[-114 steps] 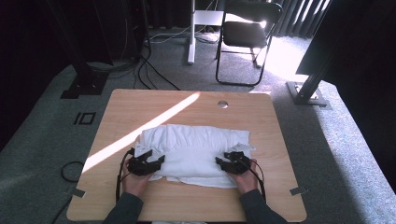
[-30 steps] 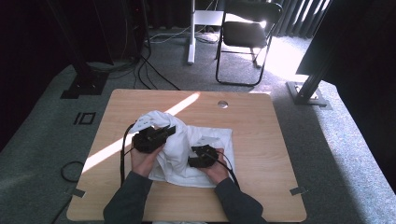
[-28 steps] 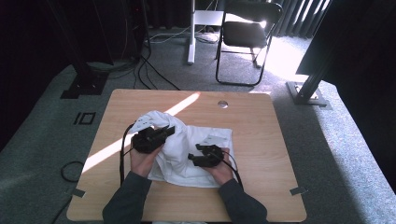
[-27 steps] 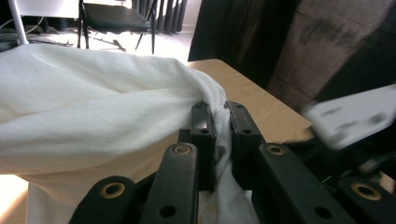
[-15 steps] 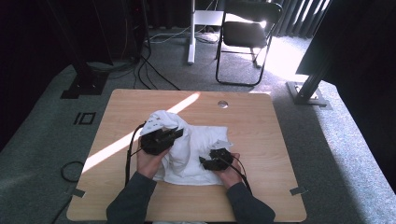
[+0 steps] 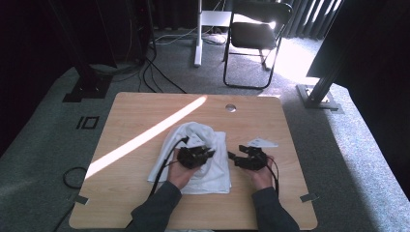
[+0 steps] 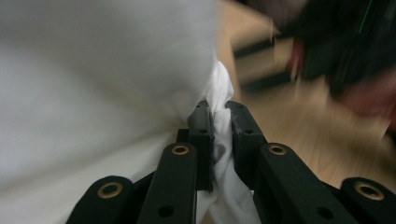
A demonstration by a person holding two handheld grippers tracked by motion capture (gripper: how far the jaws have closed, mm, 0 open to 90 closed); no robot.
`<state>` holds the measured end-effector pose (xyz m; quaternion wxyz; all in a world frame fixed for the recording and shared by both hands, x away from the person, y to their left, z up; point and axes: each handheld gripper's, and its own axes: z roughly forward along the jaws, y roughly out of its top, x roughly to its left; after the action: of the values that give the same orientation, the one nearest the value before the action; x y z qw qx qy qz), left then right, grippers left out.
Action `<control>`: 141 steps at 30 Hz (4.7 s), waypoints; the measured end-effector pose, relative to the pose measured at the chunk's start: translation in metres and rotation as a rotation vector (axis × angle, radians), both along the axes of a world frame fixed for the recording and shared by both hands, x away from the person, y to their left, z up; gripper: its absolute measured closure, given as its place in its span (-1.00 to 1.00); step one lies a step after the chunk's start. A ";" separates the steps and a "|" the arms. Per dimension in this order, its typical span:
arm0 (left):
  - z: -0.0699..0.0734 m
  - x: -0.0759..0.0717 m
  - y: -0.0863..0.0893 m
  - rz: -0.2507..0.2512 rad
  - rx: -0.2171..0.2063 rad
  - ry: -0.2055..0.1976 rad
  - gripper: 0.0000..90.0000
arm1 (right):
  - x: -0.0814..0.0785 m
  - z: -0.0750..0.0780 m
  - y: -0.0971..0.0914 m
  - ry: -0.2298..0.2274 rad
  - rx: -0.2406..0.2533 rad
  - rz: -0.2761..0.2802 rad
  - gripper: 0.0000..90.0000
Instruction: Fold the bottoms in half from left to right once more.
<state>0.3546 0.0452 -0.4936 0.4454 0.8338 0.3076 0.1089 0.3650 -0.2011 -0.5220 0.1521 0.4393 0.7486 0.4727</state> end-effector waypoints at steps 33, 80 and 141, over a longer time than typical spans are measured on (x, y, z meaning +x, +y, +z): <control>0.060 -0.002 0.081 0.151 -0.170 -0.069 0.19 | 0.057 -0.001 0.017 0.123 -0.062 -0.053 0.66; -0.015 0.034 0.087 0.257 -0.032 0.069 0.16 | -0.022 0.035 -0.022 -0.018 -0.105 0.023 0.99; -0.026 0.026 0.096 0.319 -0.133 0.084 0.19 | -0.047 0.029 0.000 -0.055 -0.194 0.074 0.91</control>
<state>0.3811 0.1407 -0.5200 0.4634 0.7469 0.4608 0.1228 0.3181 -0.2008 -0.4933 0.1967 0.3816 0.8021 0.4152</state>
